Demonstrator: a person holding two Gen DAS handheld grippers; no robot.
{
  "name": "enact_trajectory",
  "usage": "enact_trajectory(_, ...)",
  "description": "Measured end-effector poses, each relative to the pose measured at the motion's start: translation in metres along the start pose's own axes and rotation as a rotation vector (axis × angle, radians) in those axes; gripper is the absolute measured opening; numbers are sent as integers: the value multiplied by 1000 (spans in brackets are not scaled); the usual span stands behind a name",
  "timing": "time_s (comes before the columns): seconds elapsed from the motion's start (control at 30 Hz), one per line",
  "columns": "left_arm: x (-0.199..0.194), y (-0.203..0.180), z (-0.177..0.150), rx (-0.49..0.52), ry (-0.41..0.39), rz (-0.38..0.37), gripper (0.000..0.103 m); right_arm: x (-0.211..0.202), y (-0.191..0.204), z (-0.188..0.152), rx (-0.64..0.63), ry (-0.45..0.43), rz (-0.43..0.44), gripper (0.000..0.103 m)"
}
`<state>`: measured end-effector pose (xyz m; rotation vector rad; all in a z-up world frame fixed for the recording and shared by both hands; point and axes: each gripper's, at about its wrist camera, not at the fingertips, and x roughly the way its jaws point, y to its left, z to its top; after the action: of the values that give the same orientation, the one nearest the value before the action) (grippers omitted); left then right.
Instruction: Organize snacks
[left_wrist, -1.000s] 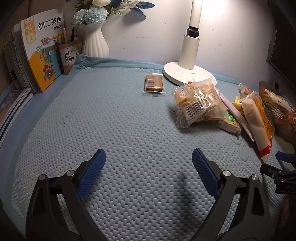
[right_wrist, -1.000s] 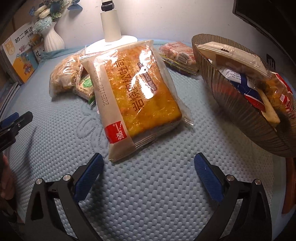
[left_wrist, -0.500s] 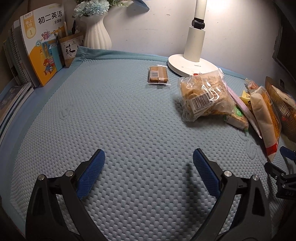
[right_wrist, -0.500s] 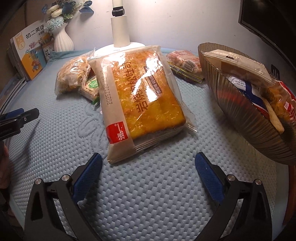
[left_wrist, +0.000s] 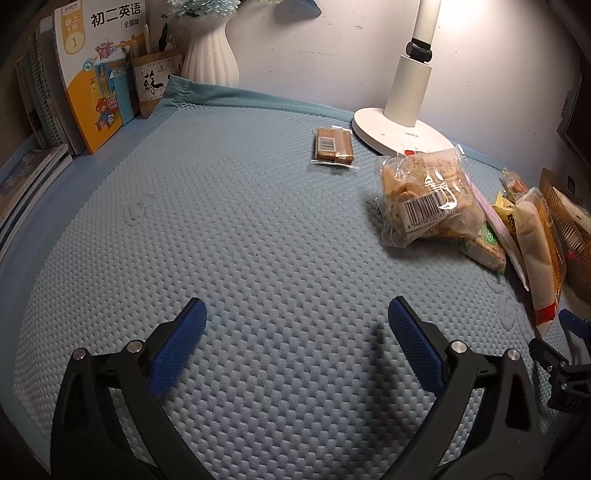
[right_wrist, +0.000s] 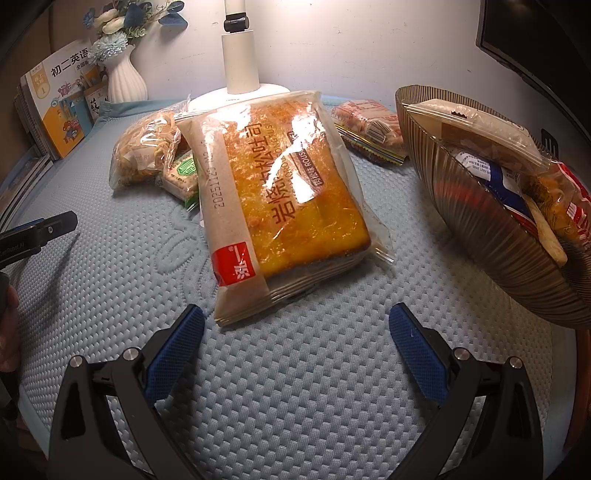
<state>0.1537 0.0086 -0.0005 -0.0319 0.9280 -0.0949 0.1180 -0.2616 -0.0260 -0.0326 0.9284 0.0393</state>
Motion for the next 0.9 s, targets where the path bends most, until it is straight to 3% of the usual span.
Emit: enact_trajectory(0.9,10,-5,-4,44,36,49,100,0,0,0,-1,-3,0,98)
